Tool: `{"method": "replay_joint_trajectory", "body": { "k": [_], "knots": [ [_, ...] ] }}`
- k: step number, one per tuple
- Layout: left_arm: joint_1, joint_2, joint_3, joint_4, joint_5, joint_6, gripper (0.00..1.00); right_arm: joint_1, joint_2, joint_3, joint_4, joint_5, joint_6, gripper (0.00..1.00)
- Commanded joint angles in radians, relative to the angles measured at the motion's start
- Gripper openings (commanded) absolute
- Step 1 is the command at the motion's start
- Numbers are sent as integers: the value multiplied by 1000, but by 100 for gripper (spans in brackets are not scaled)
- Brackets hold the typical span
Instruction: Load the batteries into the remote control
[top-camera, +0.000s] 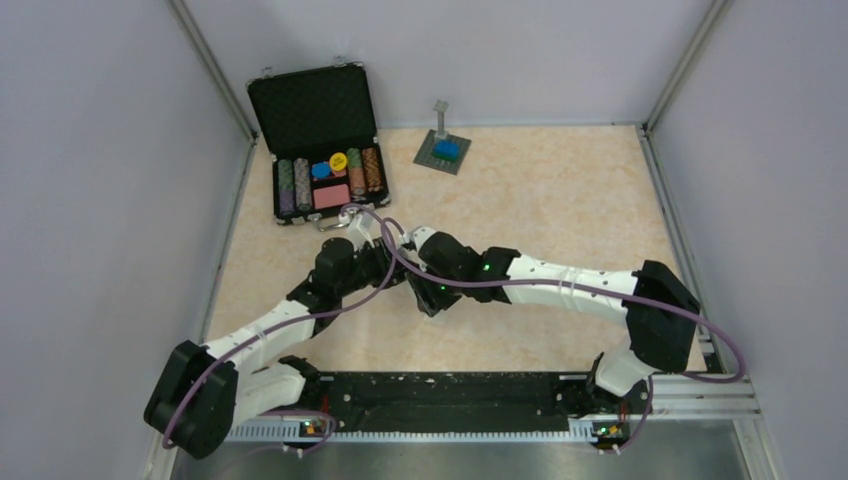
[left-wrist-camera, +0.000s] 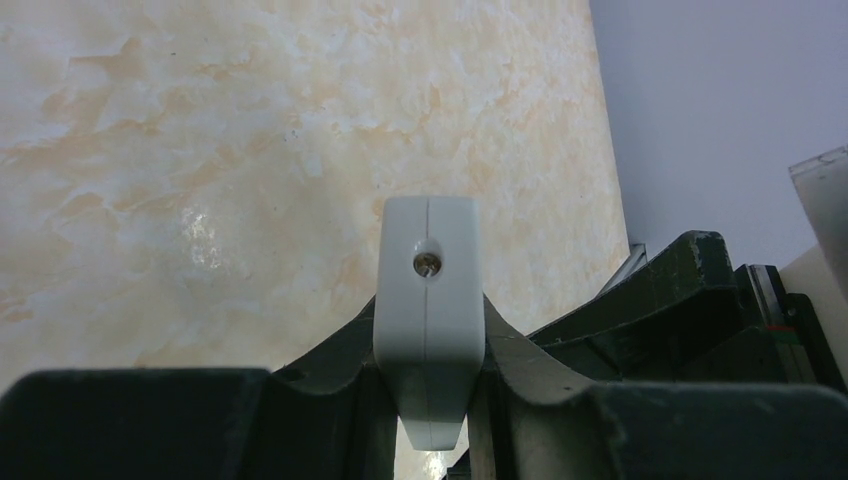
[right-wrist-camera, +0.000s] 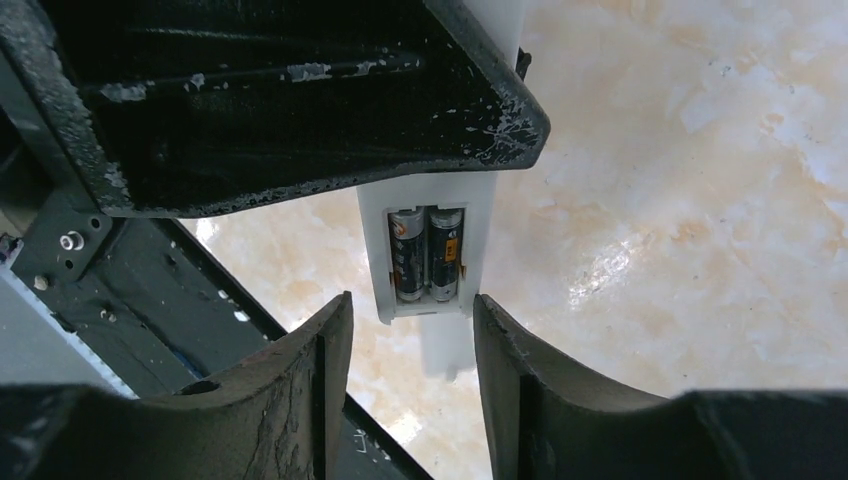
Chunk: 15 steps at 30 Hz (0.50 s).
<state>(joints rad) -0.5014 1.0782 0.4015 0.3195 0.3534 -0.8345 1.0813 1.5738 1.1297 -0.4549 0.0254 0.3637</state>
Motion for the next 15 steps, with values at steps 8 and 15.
{"method": "replay_joint_trajectory", "body": {
  "k": [8, 15],
  "knots": [
    [-1, 17, 57, -23, -62, 22, 0, -19, -36, 24, 14, 32, 34, 47],
    [10, -15, 66, -154, -194, 68, 0, -26, -81, -66, 53, 20, 16, 51]
  ]
}}
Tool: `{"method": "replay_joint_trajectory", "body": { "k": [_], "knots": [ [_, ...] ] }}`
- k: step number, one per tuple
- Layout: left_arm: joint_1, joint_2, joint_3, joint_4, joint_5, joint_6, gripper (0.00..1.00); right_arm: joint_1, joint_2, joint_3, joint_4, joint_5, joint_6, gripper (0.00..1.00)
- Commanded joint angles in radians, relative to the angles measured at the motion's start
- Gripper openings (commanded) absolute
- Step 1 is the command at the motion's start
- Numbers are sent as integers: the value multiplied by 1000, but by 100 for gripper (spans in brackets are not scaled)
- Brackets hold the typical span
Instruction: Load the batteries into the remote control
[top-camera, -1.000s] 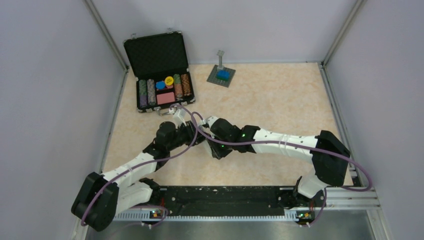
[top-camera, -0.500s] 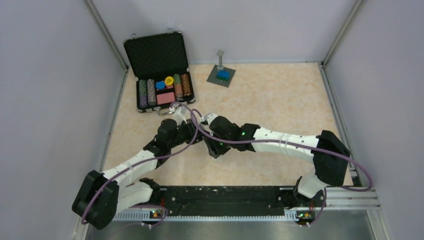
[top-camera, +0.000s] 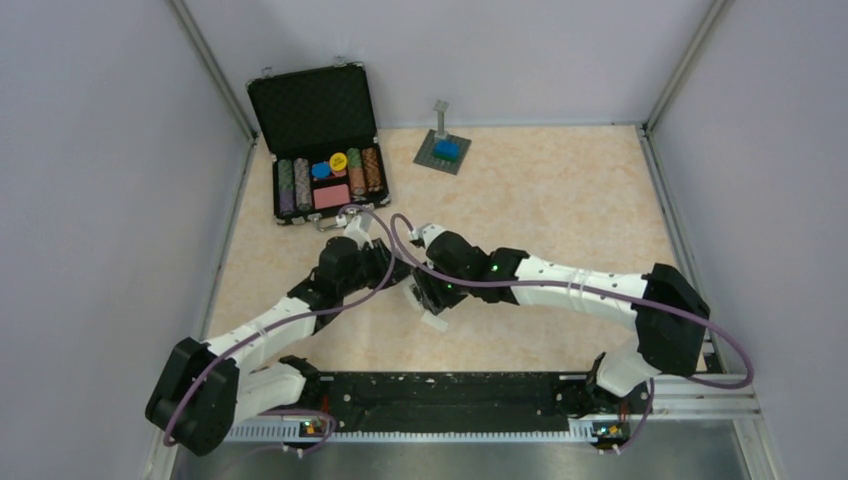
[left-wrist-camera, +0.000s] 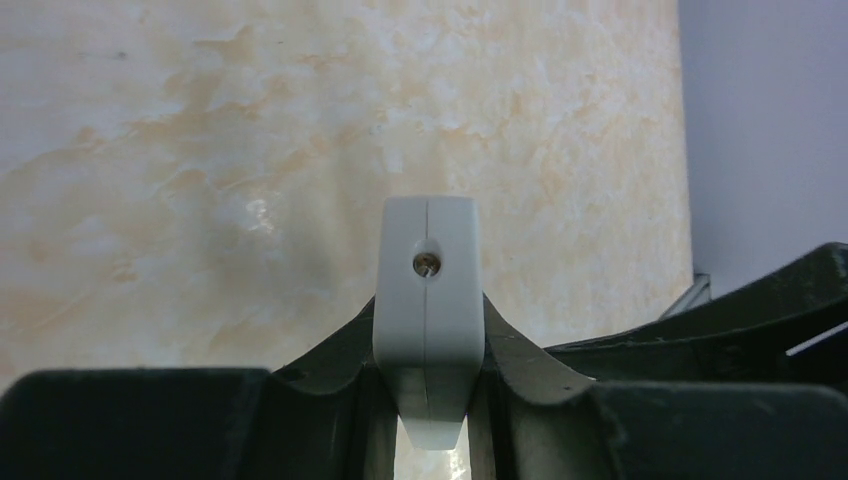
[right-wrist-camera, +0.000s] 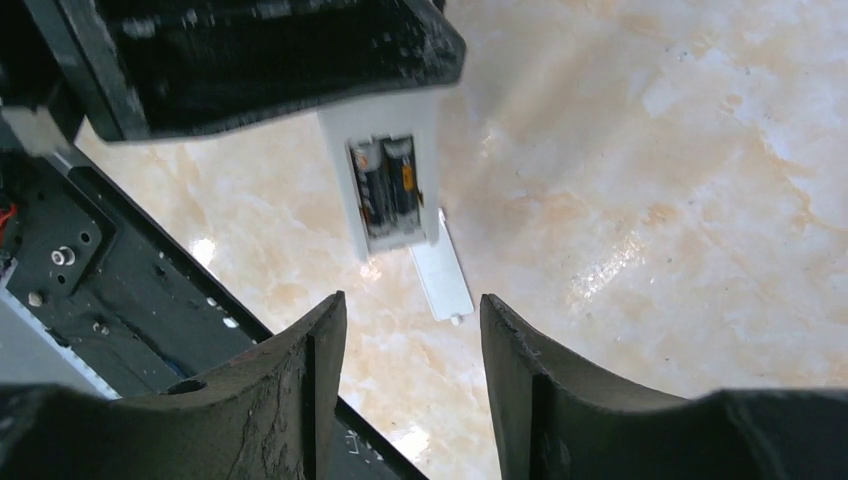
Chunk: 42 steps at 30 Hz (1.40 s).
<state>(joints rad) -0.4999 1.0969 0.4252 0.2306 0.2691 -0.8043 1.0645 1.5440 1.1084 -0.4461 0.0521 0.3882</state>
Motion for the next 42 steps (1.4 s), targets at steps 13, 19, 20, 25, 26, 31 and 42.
{"method": "replay_joint_trajectory", "body": {
  "k": [13, 19, 20, 25, 26, 31, 42],
  "knots": [
    [189, -229, 0, -373, -322, -19, 0, 8, 169, 10, 96, 13, -223, 51],
    [281, -310, -2, -500, -417, -42, 0, 63, 257, 56, 95, 63, -277, 52],
    [298, -322, -2, -512, -421, -45, 0, 73, 267, 60, 94, 69, -282, 52],
    [353, -353, 3, -544, -423, -40, 0, 97, 300, 78, 88, 81, -284, 52],
    [358, -353, 4, -546, -422, -39, 0, 98, 304, 80, 88, 81, -283, 52],
    [371, -339, 4, -532, -400, -37, 0, 98, 333, 86, 87, 90, -279, 46],
    [373, -340, 4, -501, -367, -19, 0, 99, 378, 102, 70, 88, -272, 30]
  ]
}}
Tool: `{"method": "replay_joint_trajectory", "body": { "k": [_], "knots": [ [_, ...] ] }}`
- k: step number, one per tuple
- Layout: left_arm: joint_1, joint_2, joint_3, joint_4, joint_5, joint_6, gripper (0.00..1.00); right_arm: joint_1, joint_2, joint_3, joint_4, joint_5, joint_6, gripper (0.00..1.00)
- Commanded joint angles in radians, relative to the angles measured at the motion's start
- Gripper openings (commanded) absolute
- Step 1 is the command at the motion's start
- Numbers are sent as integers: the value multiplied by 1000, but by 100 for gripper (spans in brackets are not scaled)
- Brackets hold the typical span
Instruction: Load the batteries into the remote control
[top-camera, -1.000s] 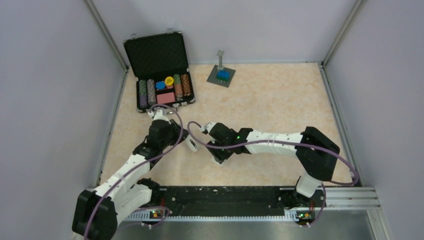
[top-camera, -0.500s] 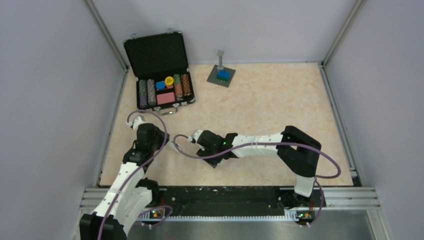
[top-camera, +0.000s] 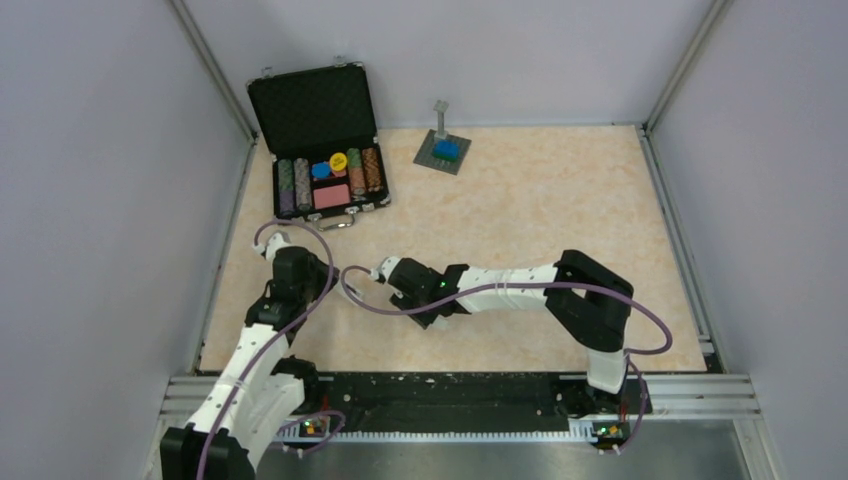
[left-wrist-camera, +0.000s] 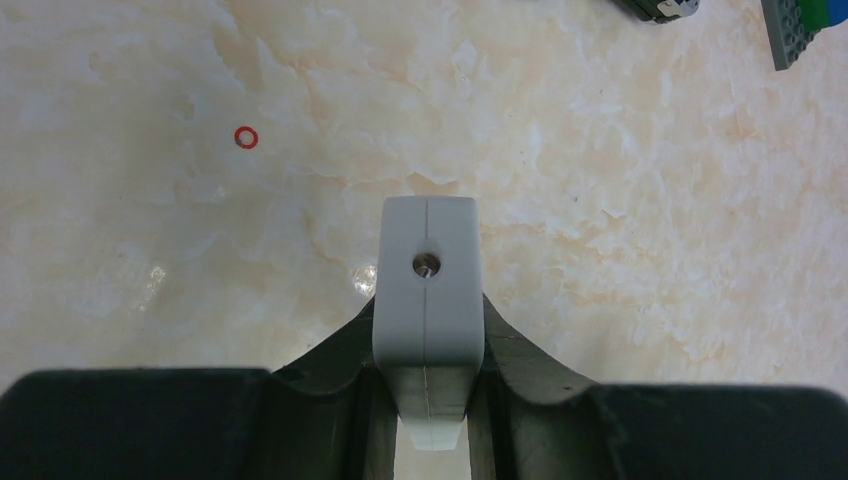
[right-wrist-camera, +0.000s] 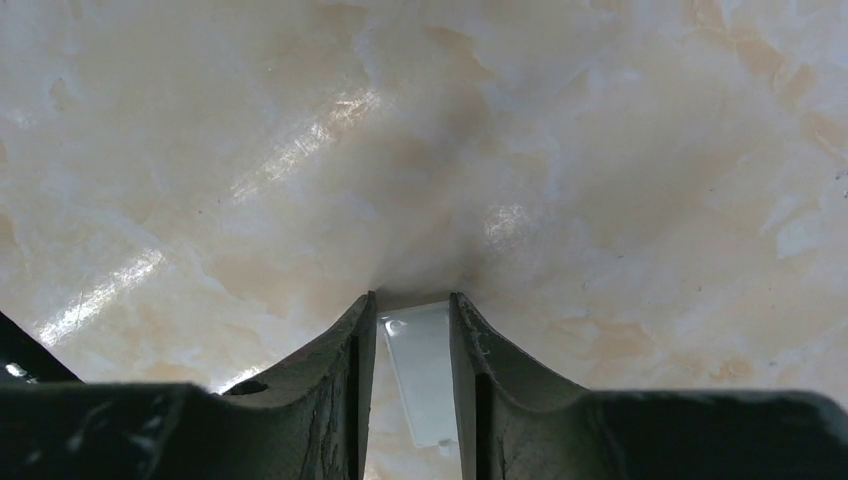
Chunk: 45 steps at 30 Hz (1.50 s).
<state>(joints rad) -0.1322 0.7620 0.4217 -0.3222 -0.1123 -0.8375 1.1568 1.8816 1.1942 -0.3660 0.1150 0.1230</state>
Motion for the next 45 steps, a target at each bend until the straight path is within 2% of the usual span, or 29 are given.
{"method": "replay_joint_trajectory", "body": {
  "k": [1, 3, 8, 11, 19, 24, 26, 31, 38, 41, 45],
  "knots": [
    [6, -7, 7, 52, 17, 15, 0, 6, 43, 17, -12, 25, -8, 30],
    [6, -9, 6, 57, 26, 19, 0, 6, 41, 19, -19, 30, -8, 31],
    [6, -14, 7, 60, 32, 23, 0, 6, 25, 24, -50, 43, -43, 45],
    [6, -16, 5, 64, 34, 23, 0, 4, 27, 32, -75, 13, -78, 47],
    [8, -30, 4, 53, 21, 24, 0, -1, 70, 41, -109, -101, -117, 40],
    [9, -33, 5, 50, 23, 28, 0, -7, 86, 39, -118, -110, -145, 38],
    [9, -33, 5, 52, 26, 28, 0, -11, 89, 39, -122, -137, -153, 39],
    [11, -30, 6, 57, 33, 28, 0, -17, 79, 43, -137, -97, -172, 46],
    [11, -29, 10, 61, 59, 39, 0, -52, 79, 42, -177, -167, -223, 46],
    [11, -24, 10, 62, 70, 48, 0, -54, 80, 36, -185, -163, -243, 45],
    [11, -19, 11, 69, 85, 50, 0, -54, 96, 41, -187, -148, -252, 38]
  ]
}}
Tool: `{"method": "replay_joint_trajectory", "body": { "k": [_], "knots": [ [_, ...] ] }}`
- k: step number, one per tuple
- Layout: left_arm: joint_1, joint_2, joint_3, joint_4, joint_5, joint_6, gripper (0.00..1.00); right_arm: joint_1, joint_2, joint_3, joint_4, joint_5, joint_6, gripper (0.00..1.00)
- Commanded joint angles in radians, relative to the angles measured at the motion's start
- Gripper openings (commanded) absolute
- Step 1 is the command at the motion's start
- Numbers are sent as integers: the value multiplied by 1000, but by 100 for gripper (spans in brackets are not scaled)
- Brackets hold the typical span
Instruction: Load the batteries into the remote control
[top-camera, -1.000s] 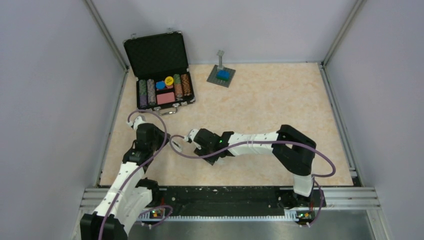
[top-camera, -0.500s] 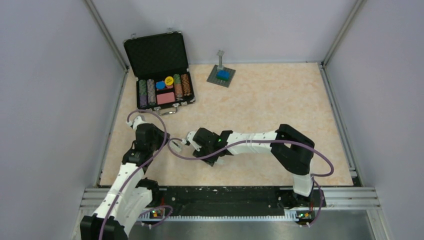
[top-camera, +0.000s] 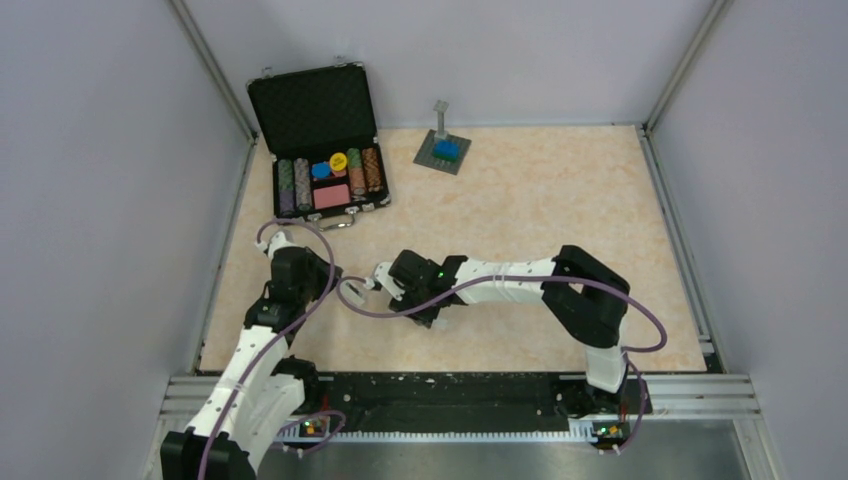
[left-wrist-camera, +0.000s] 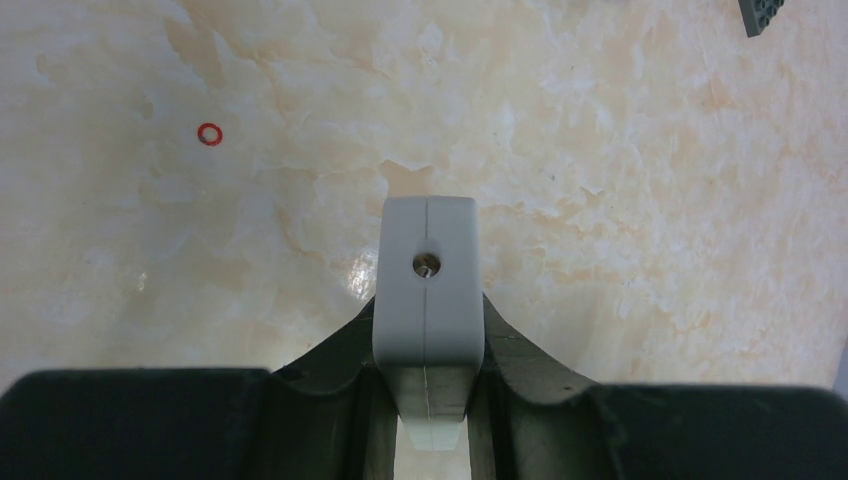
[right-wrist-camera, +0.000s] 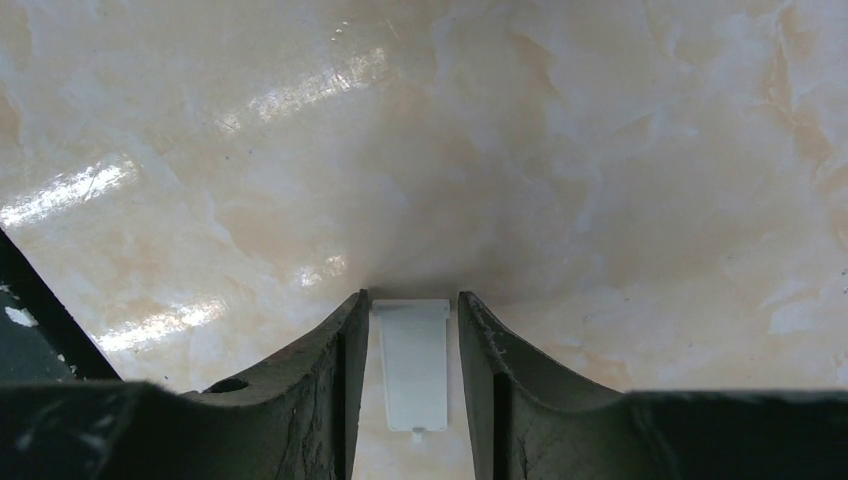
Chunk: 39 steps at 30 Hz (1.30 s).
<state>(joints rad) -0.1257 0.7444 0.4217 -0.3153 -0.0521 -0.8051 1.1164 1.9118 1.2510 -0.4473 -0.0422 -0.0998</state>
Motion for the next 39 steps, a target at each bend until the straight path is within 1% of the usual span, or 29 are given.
{"method": "replay_joint_trajectory", "body": {
  "k": [1, 7, 10, 14, 21, 25, 28, 33, 36, 38, 39],
  "knots": [
    [5, -1, 11, 64, 26, 17, 0, -14, 68, -16, -105, 13, -30, 36],
    [5, 9, 10, 75, 42, 18, 0, -15, 72, -27, -95, 36, -31, 29],
    [5, 15, 7, 87, 47, 17, 0, -14, 45, -41, -66, 61, -12, 25],
    [5, 23, 1, 120, 121, 20, 0, -14, -17, -57, -23, 84, 20, 24],
    [5, 54, -7, 182, 233, 10, 0, -27, -157, -69, 11, 124, 90, 24],
    [5, 102, 1, 209, 298, -8, 0, -46, -237, -81, 26, 135, 147, 25],
    [3, 148, -14, 271, 361, -44, 0, -62, -278, -88, 33, 139, 172, 25],
    [0, 215, -13, 279, 381, -46, 0, -76, -297, -94, 10, 159, 207, 30],
    [-1, 253, -16, 277, 411, -46, 0, -76, -323, -129, 12, 156, 246, 36],
    [-5, 285, -37, 324, 452, -65, 3, -76, -341, -162, 26, 127, 272, 37],
    [-11, 305, -58, 378, 477, -83, 5, -76, -349, -184, 40, 114, 287, 37]
  ]
}}
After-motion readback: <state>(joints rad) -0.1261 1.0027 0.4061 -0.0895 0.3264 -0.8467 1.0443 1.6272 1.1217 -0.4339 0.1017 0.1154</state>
